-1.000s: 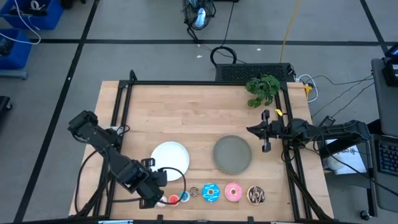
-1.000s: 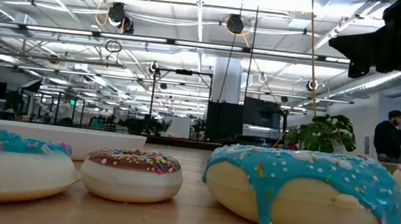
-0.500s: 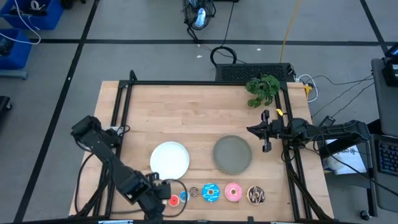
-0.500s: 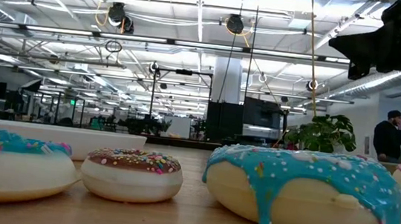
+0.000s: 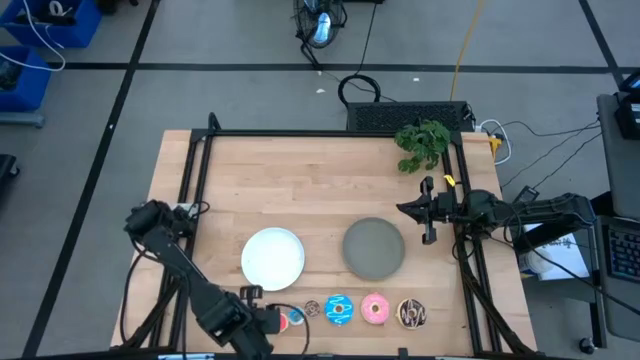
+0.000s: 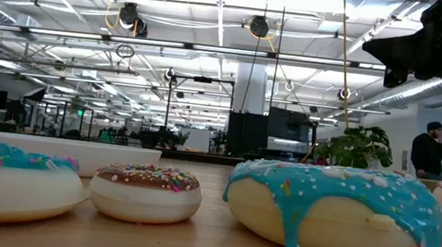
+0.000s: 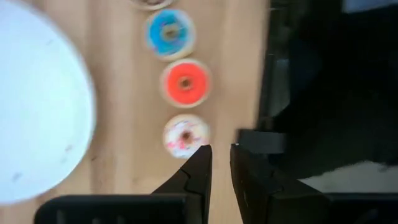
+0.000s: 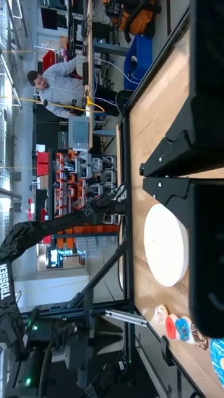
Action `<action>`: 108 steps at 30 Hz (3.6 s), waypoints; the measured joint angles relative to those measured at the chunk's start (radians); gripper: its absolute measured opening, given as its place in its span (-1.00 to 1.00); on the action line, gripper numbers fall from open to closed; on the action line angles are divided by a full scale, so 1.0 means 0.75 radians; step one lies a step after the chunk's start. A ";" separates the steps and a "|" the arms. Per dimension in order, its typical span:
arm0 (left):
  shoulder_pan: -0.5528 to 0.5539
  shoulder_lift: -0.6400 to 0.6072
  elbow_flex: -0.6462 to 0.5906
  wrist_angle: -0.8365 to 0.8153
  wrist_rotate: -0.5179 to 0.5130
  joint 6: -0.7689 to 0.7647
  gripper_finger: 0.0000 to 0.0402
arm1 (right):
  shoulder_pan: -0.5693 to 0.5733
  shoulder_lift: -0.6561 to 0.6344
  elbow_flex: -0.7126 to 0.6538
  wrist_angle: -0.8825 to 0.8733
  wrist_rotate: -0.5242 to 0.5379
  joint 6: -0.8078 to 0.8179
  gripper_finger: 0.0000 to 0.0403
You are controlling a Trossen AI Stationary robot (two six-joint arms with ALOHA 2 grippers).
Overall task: Pick & Place donuts
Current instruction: Put the small white donut on the white plate
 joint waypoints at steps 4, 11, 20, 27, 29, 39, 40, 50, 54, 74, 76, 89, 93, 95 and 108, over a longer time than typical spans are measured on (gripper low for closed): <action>-0.002 0.000 0.000 -0.079 -0.017 -0.161 -0.69 | 0.000 0.000 0.000 -0.013 -0.001 0.015 -1.00; -0.016 0.000 -0.002 -0.047 -0.107 -0.200 -0.41 | 0.000 0.001 0.000 -0.020 -0.006 0.039 -1.00; -0.049 -0.001 -0.083 0.042 -0.159 -0.164 0.33 | 0.000 0.000 0.000 -0.015 -0.006 0.020 -1.00; -0.056 -0.001 -0.154 0.137 -0.123 -0.136 0.60 | 0.000 0.000 0.000 -0.015 -0.007 0.020 -1.00; -0.056 -0.001 -0.158 0.141 -0.120 -0.115 0.62 | 0.000 0.000 0.000 -0.015 -0.007 0.014 -1.00; -0.055 0.000 -0.249 0.294 -0.140 -0.049 0.62 | 0.000 0.000 0.001 -0.016 -0.007 0.014 -1.00; -0.055 0.000 -0.263 0.303 -0.130 -0.046 0.62 | 0.000 0.000 0.000 -0.015 -0.007 0.014 -1.00; -0.037 0.000 -0.337 0.333 -0.113 -0.067 0.62 | 0.000 0.000 0.000 -0.016 -0.006 0.015 -1.00; -0.044 -0.001 -0.359 0.343 -0.117 -0.040 0.62 | 0.000 0.000 0.001 -0.016 -0.006 0.015 -1.00; -0.046 -0.001 -0.528 0.522 -0.091 -0.123 0.62 | 0.000 0.000 0.000 -0.016 -0.002 0.015 -1.00; -0.046 -0.001 -0.543 0.548 -0.085 -0.121 0.62 | 0.000 0.000 0.000 -0.016 -0.002 0.015 -1.00; -0.047 -0.001 -0.618 0.632 -0.090 -0.065 0.62 | 0.000 0.001 0.000 -0.057 -0.001 0.024 -1.00; -0.048 0.010 -0.621 0.658 -0.113 -0.033 0.62 | 0.000 0.001 0.001 -0.057 -0.001 0.024 -1.00; -0.047 0.035 -0.621 0.674 -0.105 -0.013 0.62 | 0.000 0.000 0.000 -0.057 -0.001 0.024 -1.00; -0.047 0.086 -0.615 0.678 -0.056 -0.008 0.57 | 0.000 -0.001 0.001 -0.056 0.000 0.016 -1.00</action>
